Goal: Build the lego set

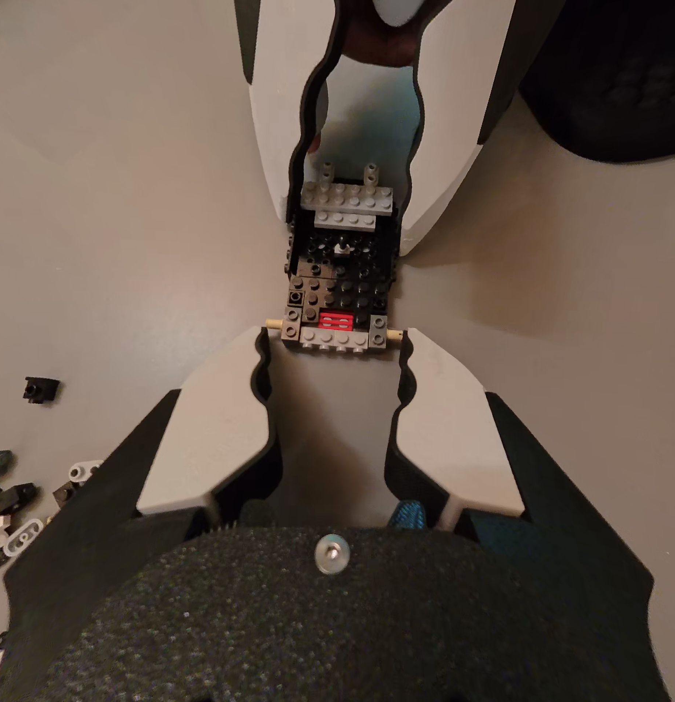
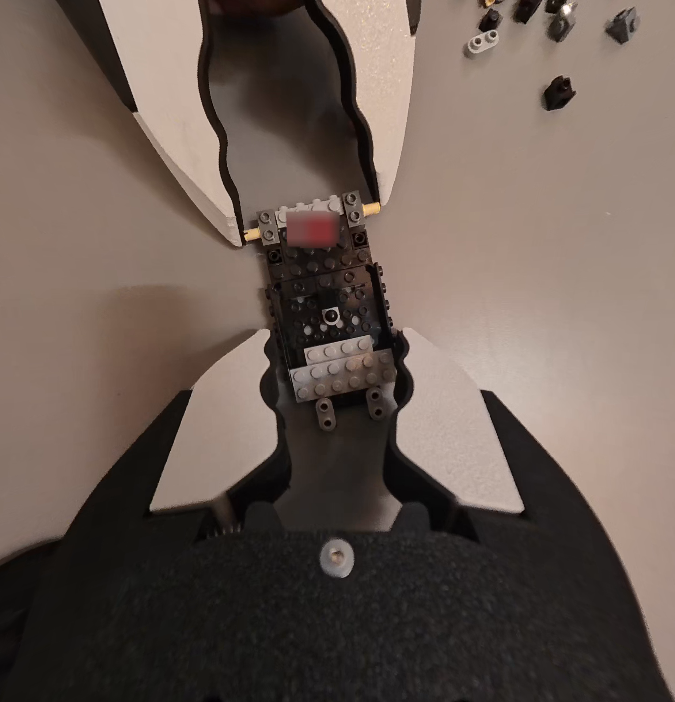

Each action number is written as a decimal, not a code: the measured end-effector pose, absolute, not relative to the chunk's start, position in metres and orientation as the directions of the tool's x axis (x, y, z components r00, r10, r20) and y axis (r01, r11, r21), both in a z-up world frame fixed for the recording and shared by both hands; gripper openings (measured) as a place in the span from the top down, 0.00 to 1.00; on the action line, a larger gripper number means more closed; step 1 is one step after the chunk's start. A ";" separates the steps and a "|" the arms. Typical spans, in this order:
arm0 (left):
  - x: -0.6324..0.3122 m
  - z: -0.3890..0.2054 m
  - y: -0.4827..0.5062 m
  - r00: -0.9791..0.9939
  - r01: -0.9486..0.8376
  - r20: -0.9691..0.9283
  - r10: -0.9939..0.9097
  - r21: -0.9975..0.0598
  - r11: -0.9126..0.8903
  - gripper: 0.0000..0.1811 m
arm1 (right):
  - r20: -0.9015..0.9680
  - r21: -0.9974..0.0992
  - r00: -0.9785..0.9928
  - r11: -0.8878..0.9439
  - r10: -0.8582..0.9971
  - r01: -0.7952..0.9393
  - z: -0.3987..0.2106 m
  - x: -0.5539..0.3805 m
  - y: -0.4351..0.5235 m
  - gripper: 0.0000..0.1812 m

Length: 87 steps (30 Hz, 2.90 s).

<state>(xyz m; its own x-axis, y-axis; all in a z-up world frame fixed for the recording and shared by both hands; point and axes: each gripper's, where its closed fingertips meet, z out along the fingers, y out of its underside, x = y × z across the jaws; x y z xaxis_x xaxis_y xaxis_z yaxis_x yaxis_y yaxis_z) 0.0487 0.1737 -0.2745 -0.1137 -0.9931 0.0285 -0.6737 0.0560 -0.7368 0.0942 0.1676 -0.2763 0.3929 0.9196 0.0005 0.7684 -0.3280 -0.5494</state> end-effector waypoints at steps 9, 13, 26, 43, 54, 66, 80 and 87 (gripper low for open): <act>0.048 -0.275 0.173 -0.116 -0.673 0.027 -0.993 -0.737 0.059 0.64 | -0.019 -0.584 0.415 -0.347 0.909 0.734 -0.274 0.092 0.170 0.66; 0.048 -0.275 0.173 -0.117 -0.674 0.025 -0.993 -0.736 0.061 0.64 | -0.031 -0.609 0.426 -0.356 0.904 0.709 -0.268 0.091 0.171 0.64; 0.051 -0.276 0.172 -0.088 -0.687 0.000 -0.996 -0.724 0.061 0.64 | -0.084 -0.623 0.421 -0.378 0.903 0.685 -0.274 0.099 0.169 0.66; 0.050 -0.274 0.168 -0.083 -0.673 0.031 -0.996 -0.739 0.033 0.60 | -0.073 -0.673 0.465 -0.388 0.882 0.630 -0.262 0.113 0.163 0.61; 0.053 -0.277 0.170 -0.106 -0.683 -0.013 -0.994 -0.726 0.082 0.64 | -0.039 -0.682 0.393 -0.312 0.919 0.662 -0.256 0.096 0.165 0.66; 0.060 -0.273 0.169 -0.097 -0.672 -0.027 -0.995 -0.736 0.086 0.64 | 0.008 -0.479 0.172 -0.147 0.985 0.865 -0.275 0.081 0.169 0.60; 0.065 -0.254 0.165 -0.156 -0.617 -0.092 -0.984 -0.769 0.169 0.64 | 0.016 -0.616 0.194 -0.143 0.981 0.775 -0.266 0.070 0.165 0.66; 0.066 -0.237 0.165 -0.225 -0.575 -0.129 -0.966 -0.783 0.238 0.64 | 0.081 -0.714 0.266 -0.130 0.961 0.688 -0.252 0.067 0.166 0.66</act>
